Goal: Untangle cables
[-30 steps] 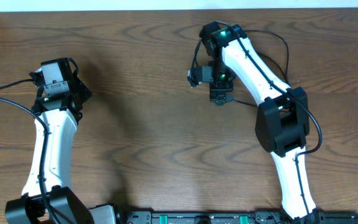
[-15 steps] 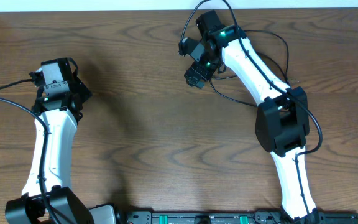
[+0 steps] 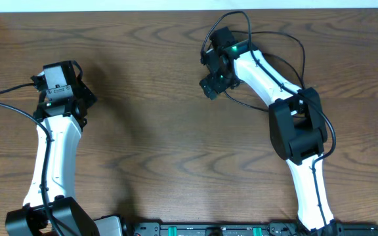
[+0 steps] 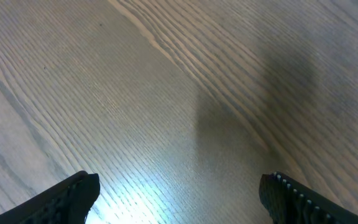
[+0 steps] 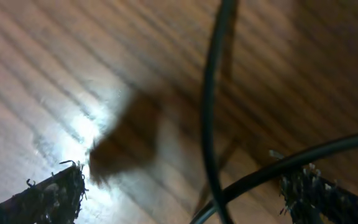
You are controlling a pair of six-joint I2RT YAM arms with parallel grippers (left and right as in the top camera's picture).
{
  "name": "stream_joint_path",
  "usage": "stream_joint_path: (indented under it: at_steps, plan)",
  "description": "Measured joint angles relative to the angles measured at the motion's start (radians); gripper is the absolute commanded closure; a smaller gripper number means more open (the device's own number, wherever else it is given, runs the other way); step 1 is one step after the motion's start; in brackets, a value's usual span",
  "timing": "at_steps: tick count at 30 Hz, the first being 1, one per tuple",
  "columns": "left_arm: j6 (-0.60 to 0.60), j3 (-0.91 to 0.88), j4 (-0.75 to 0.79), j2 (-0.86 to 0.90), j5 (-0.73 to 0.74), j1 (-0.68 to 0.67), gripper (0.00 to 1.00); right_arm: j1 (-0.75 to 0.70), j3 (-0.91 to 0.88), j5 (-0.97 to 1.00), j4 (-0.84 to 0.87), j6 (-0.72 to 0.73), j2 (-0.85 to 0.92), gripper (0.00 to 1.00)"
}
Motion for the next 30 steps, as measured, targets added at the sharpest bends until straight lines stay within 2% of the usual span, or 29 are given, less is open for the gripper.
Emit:
stream_joint_path:
  at_steps: [10, 11, 13, 14, 15, 25, 30]
  plan:
    - [0.0, 0.0, 0.0, 0.0, 0.0, 0.0, 0.13, -0.01, -0.085, 0.052, 0.09, 0.018, -0.03, 0.01]
    - [0.0, 0.0, 0.0, 0.0, 0.0, 0.0, 0.13, -0.012, -0.097, 0.048, 0.105, 0.019, -0.035, 0.17]
    - [0.0, 0.0, 0.0, 0.0, 0.0, 0.0, 0.13, -0.015, -0.113, 0.039, 0.119, 0.021, -0.043, 0.73]
    - [0.0, 0.0, 0.0, 0.0, 0.0, 0.0, 0.13, -0.018, -0.117, 0.036, 0.124, 0.019, -0.045, 0.96]
    - [0.0, 0.0, 0.0, 0.0, 0.0, 0.0, 0.13, -0.021, -0.119, 0.035, 0.126, 0.019, -0.046, 0.99]
    - [0.0, 0.0, 0.0, 0.0, 0.0, 0.0, 0.13, -0.044, -0.132, 0.085, 0.193, 0.1, -0.047, 0.99]
    - [0.0, 0.0, 0.0, 0.0, 0.0, 0.0, 0.13, -0.166, -0.14, 0.114, 0.247, 0.119, -0.047, 0.99]
